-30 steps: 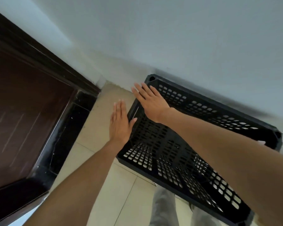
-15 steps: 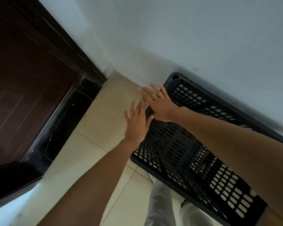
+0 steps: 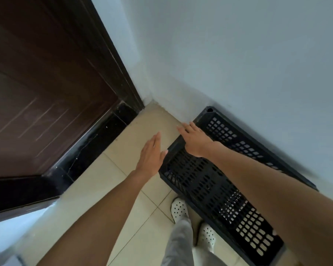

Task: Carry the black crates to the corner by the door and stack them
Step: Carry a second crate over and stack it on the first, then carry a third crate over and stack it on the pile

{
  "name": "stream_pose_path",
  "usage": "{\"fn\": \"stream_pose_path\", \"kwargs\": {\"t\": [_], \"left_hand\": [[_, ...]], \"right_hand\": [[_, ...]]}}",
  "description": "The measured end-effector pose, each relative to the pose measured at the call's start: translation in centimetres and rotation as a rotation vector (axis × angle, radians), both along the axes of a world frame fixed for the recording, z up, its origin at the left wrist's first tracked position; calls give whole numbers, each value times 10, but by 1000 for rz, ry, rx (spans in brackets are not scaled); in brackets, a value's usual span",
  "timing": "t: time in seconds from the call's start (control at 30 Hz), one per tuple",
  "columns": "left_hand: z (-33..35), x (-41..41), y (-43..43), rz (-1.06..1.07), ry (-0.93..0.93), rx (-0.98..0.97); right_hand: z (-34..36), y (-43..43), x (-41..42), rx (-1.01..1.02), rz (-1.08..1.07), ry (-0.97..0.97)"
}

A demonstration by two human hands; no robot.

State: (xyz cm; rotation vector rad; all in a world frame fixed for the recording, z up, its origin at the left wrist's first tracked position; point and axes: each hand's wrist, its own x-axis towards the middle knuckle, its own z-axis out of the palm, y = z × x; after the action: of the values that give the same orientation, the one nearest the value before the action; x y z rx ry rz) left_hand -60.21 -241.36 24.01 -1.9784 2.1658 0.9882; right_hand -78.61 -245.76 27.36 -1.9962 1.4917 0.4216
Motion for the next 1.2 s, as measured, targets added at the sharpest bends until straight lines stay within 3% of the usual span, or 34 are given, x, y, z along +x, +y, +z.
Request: {"fn": "stream_pose_path", "kwargs": {"t": [0.17, 0.47, 0.67, 0.9, 1.2], "left_hand": [[62, 30, 49, 96, -51, -45], [156, 99, 213, 381, -200, -140], [202, 156, 347, 687, -255, -202], [237, 197, 533, 1006, -340, -149], [243, 213, 814, 1442, -360, -84]], "right_hand": [[61, 27, 18, 91, 107, 2], [151, 120, 96, -55, 402, -60], [189, 216, 181, -189, 721, -105], [221, 358, 288, -211, 1017, -112], [230, 617, 399, -198, 1420, -179]]}}
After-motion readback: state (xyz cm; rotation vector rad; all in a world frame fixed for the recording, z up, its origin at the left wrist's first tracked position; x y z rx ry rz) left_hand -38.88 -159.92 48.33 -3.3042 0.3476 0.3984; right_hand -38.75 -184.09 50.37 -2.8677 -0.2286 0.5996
